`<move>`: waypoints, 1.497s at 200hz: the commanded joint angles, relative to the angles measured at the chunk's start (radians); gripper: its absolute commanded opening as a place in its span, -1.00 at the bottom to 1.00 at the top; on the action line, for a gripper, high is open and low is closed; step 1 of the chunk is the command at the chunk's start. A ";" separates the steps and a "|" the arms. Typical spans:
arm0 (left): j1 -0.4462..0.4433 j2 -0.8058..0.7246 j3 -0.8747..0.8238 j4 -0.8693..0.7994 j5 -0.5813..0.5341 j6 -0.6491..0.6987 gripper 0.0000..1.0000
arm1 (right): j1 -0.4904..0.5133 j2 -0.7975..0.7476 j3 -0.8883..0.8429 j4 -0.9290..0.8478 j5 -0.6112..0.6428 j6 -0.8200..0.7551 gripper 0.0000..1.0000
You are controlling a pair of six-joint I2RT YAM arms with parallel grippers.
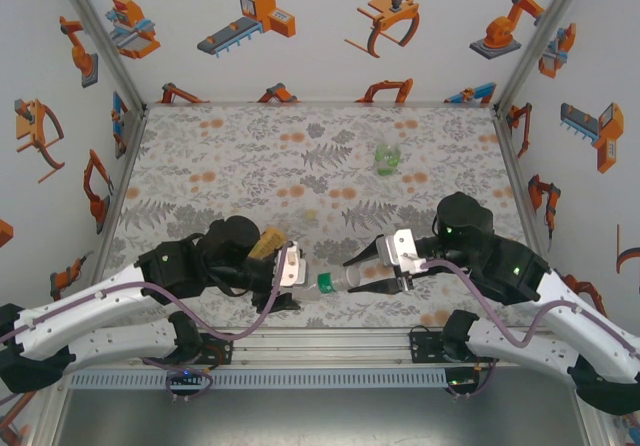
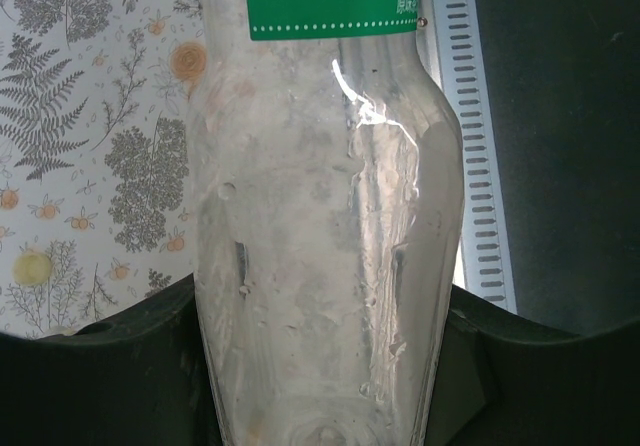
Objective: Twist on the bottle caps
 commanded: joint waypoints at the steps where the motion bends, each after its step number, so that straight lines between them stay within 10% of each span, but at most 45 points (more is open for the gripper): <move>1: 0.000 -0.025 -0.009 0.073 -0.012 -0.028 -0.63 | 0.022 -0.013 -0.024 0.022 -0.004 0.040 -1.00; 299: 0.000 -0.042 -0.058 0.185 -0.026 -0.033 -0.65 | 0.057 -0.155 -0.219 0.352 0.187 0.419 -1.00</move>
